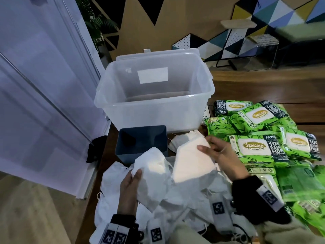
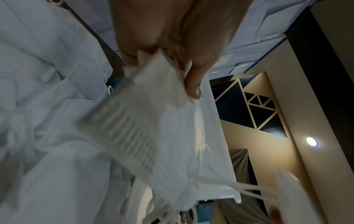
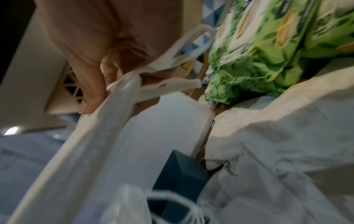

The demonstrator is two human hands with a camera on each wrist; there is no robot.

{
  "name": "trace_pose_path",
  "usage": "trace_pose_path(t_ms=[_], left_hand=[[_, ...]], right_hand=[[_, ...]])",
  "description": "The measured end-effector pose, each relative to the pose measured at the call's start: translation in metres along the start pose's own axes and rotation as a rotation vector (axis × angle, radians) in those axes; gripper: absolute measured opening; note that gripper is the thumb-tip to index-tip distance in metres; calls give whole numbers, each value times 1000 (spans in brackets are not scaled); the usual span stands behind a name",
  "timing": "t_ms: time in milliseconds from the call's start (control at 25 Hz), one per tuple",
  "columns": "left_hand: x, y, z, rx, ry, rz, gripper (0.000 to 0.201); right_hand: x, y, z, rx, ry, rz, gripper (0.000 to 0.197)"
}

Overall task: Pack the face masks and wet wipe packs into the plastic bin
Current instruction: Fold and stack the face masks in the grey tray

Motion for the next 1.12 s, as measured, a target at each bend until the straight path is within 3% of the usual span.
trace_pose_path(t_ms=[200,560,680,840,920,1000,1120], left_hand=[[-17,-6,-18,72,75,-52,19],[-34,-7,5,14,-126,-68,29],[-34,-3,-2,-18,-59,-23,29],[-37,-9,-14,58,60,-72,19],[-38,-9,-9,70,49,-91,22],[-38,-11,-3,53,18,-98,17],[-32,-8,12,50,-46,-98,23]], right_hand=[[-4,-13,-89,-421,174,88,14],[-8,-18,-119,-753,130,98,38],[-10,-15,-120,-829,66,111,35],[-16,-8,-125,-955,41,182,35],[-13,-14,-123,-926,136,138,32],[-9,-28,-119,-754,318,34,22],[-7,-50,-107,-638,468,-35,28]])
Point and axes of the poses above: each hand's wrist, its own x-axis towards the middle knuckle, its own z-axis out of the back of the hand, y = z × x, the point moved 9 cm from there along x, towards the middle knuckle, and after that the axes turned 2 degrees about -z, right-handed, at the moved point
